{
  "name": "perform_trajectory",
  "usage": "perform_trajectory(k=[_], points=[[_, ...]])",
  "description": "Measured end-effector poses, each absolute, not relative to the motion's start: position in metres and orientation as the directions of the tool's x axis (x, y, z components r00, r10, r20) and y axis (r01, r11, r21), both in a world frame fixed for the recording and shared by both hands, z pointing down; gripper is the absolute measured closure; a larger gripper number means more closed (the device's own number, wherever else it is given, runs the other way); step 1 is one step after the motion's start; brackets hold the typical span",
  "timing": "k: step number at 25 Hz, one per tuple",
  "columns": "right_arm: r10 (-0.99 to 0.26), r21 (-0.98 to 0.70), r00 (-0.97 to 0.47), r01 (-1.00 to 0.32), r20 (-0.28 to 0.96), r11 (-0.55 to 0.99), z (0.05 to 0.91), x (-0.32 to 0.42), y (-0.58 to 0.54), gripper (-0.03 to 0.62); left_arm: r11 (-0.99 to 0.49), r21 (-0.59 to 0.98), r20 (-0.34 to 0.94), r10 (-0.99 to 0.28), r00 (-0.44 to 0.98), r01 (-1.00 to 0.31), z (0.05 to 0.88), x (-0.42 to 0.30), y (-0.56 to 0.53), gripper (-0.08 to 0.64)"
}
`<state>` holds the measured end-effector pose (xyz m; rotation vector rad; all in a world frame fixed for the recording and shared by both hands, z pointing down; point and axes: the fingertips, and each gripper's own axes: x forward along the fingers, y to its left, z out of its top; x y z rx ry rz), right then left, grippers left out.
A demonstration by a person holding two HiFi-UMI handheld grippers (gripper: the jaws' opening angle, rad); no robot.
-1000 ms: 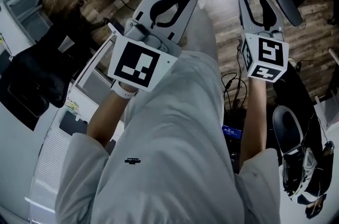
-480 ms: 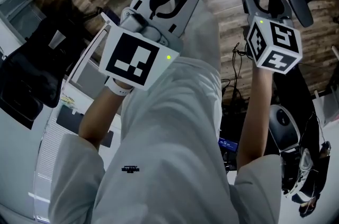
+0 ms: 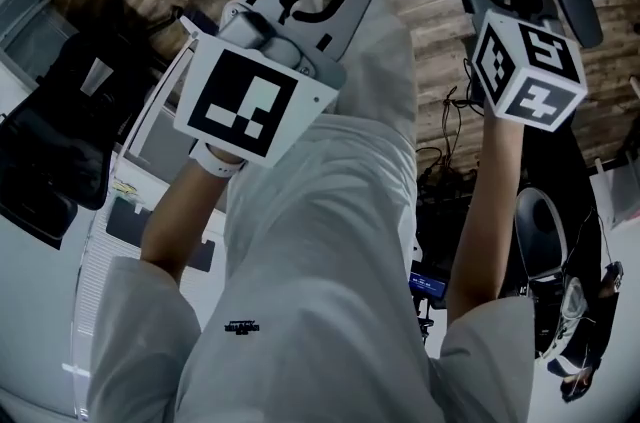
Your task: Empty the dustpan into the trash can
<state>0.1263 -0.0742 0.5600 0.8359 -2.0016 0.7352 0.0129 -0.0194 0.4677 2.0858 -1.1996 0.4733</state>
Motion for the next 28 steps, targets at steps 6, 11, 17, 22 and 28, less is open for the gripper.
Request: perform_trajectory(k=[6, 11, 17, 22, 28], points=[[-0.214, -0.198, -0.398, -0.769, 0.892, 0.608, 0.575, 0.134, -0.075, 0.328, -0.342, 0.371, 0.602, -0.619, 0.504, -0.863, 0.475, 0.015, -0.021, 0.553], [-0.183, -0.238, -0.408, -0.781, 0.894, 0.577, 0.580, 0.133, -0.072, 0.378, -0.335, 0.373, 0.604, -0.620, 0.500, -0.865, 0.475, 0.021, -0.017, 0.552], [-0.173, -0.245, -0.401, -0.792, 0.900, 0.559, 0.582, 0.126, -0.073, 0.385, -0.330, 0.378, 0.605, -0.620, 0.500, -0.865, 0.476, 0.025, -0.016, 0.552], [-0.193, -0.208, -0.370, -0.804, 0.909, 0.558, 0.583, 0.130, -0.071, 0.401, -0.345, 0.374, 0.602, -0.616, 0.509, -0.861, 0.475, 0.028, -0.012, 0.552], [-0.283, -0.071, -0.274, -0.822, 0.919, 0.565, 0.573, 0.153, -0.082, 0.470, -0.330, 0.366, 0.609, -0.623, 0.492, -0.870, 0.471, 0.022, -0.005, 0.552]])
